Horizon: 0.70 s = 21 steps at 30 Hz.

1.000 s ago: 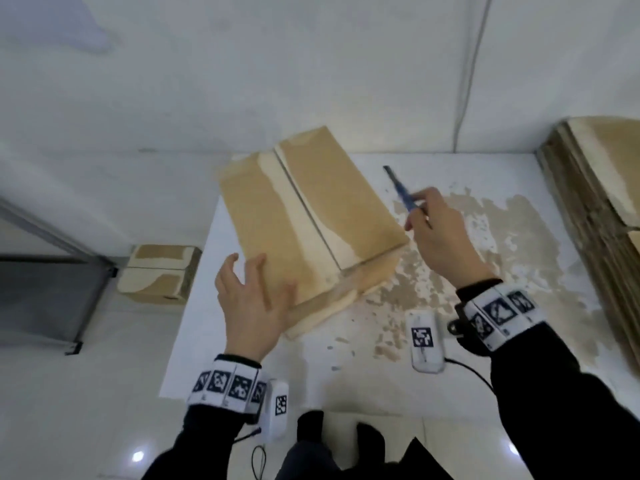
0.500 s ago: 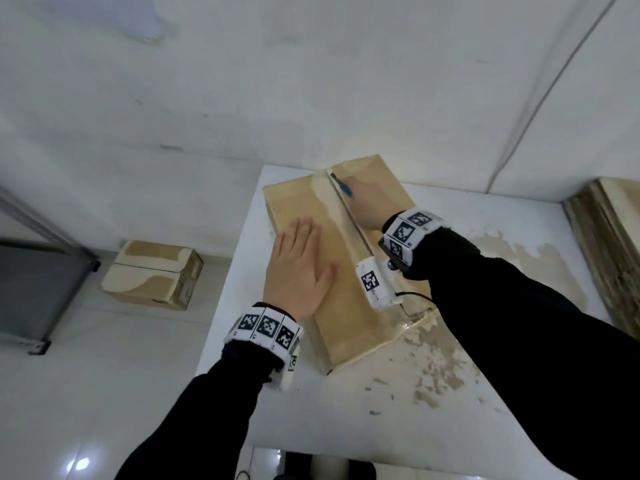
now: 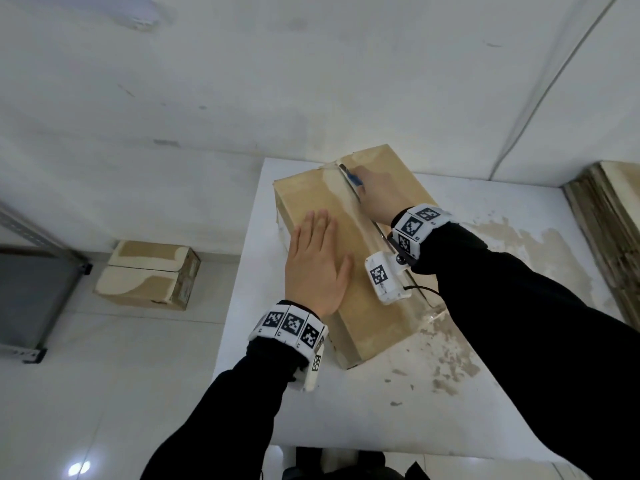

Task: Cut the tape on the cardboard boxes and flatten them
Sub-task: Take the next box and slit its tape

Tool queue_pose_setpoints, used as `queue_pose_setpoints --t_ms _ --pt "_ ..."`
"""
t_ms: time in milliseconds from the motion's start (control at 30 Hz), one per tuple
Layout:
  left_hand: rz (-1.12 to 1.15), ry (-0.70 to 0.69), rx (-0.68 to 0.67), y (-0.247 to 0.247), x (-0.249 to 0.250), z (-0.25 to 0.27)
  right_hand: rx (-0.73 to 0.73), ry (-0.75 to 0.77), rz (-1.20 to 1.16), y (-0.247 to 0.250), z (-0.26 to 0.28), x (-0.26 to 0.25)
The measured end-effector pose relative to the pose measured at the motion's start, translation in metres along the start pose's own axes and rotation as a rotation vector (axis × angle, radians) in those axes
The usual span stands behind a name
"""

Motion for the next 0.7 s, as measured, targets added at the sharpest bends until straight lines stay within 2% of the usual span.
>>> queue_pose_setpoints --t_ms 267,567,700 --pt "-0.006 -0.008 -0.013 0.000 0.001 0.000 -0.027 0.017 0.015 0.001 -0.002 0.001" --pt "-0.014 -0.014 -0.015 0.001 0.002 0.000 0.022 0.043 -0.003 -0.002 0.005 0.003" --pt "-0.059 -0.001 -0.036 0.001 0.003 -0.001 -0.068 0.019 0.118 0.001 -0.003 -0.007"
Point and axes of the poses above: each hand's wrist, its own z-axis away from the middle knuckle, its own y-axis out of the back of the hand, x = y × z, the point moved 2 cm from there along -z, towards the middle knuckle, and after that the axes turned 14 degrees about y, right-handed, at the moved point
